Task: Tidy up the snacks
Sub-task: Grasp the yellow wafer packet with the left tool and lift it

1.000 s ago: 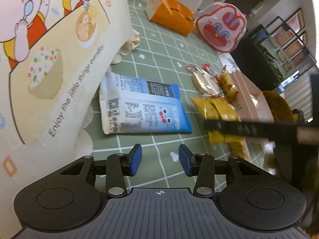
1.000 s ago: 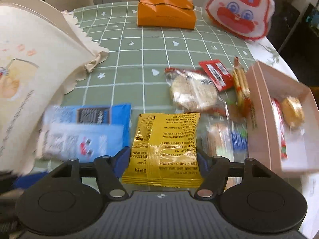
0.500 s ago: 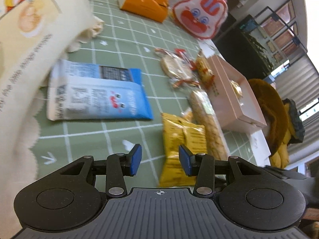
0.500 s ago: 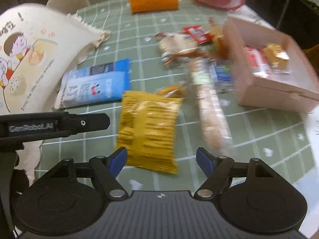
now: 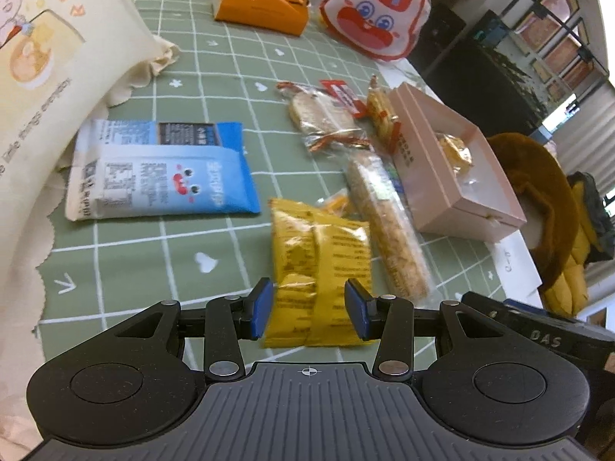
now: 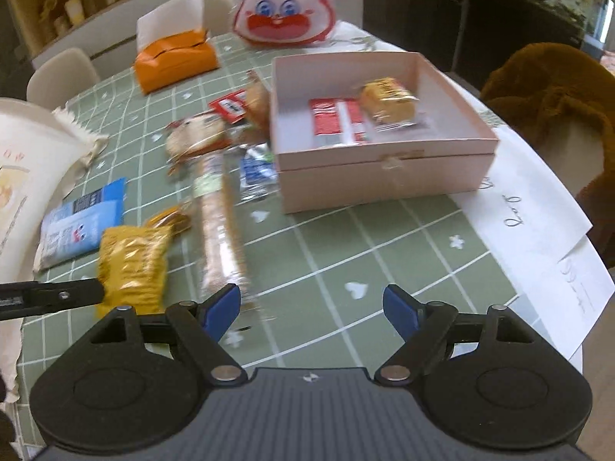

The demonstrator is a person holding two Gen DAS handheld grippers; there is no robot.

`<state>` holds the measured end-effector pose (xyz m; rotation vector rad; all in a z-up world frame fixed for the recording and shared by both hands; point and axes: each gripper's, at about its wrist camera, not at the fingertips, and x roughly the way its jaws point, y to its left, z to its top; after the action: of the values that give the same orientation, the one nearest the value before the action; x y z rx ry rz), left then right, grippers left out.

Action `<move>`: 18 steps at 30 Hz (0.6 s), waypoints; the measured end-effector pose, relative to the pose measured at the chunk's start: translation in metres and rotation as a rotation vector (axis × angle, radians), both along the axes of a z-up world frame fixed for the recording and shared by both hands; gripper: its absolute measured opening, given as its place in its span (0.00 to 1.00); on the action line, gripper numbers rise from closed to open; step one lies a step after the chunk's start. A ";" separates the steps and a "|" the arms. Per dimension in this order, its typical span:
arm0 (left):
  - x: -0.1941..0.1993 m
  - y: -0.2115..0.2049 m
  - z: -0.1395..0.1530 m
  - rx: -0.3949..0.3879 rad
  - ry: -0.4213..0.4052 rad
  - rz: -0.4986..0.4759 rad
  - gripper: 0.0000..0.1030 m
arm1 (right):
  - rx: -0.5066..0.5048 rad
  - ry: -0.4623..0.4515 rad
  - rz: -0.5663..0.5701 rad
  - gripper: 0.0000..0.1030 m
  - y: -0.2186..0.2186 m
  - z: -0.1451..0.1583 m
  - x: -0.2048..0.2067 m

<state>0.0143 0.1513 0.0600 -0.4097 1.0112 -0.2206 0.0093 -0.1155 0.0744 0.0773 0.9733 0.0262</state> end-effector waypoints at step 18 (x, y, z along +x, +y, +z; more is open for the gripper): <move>0.027 -0.075 -0.002 0.432 -0.085 -0.148 0.48 | 0.067 0.023 -0.049 0.80 -0.038 -0.017 -0.005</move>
<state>0.0413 0.0763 0.0576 0.0664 0.9745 -0.1450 0.0048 -0.1530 0.0578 0.1635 0.9930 0.0130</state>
